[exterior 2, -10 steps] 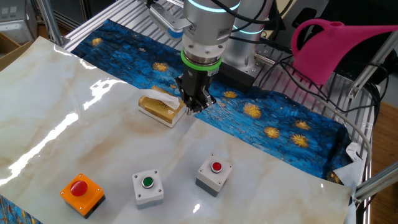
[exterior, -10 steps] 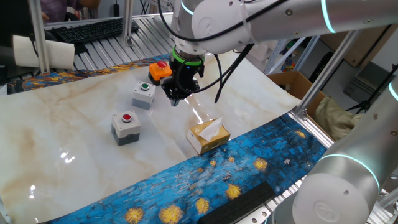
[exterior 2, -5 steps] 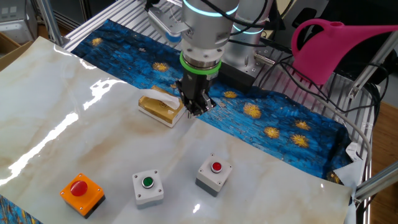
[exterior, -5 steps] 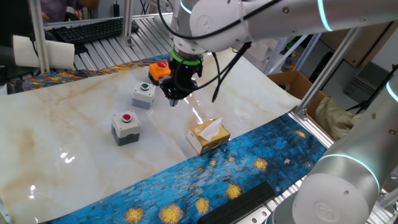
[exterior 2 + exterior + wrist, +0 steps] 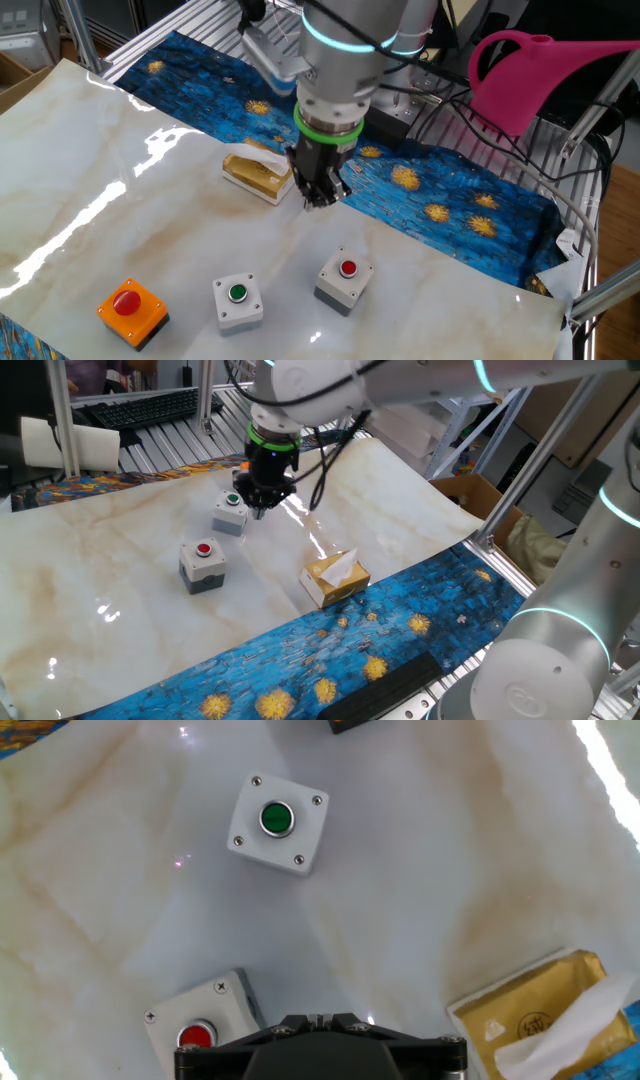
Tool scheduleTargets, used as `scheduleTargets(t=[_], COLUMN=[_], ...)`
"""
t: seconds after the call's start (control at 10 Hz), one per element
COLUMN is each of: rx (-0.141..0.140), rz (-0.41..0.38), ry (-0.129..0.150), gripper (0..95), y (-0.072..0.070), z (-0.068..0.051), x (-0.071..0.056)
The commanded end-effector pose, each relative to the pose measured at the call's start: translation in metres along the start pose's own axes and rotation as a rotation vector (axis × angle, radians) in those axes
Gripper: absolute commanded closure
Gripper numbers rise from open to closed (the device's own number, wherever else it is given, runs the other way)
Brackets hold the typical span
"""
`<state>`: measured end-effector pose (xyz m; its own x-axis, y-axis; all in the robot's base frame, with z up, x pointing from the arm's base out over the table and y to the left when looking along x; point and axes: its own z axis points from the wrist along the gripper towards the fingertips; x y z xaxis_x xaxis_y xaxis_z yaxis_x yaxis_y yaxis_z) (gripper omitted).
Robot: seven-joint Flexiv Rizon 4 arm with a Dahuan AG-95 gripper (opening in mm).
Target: Press three buttons from left to right in sequence
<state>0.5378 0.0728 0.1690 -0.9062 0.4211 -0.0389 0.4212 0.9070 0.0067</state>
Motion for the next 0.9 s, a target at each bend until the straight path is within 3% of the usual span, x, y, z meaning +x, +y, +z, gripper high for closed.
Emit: scheduleTargets(t=[0.1, 0.3, 0.5, 0.9], rx=[-0.023, -0.046, -0.031, -0.021], rz=[0.029, 0.1, 0.14, 0.127], ry=[-0.003, 0.01, 0.015, 0.035], gripper=[95.0, 95.0, 95.0, 95.0], y=[0.003, 0.014, 0.021, 0.02], z=[0.001, 0.004, 0.001, -0.002], x=[-0.002, -0.009, -0.017, -0.016])
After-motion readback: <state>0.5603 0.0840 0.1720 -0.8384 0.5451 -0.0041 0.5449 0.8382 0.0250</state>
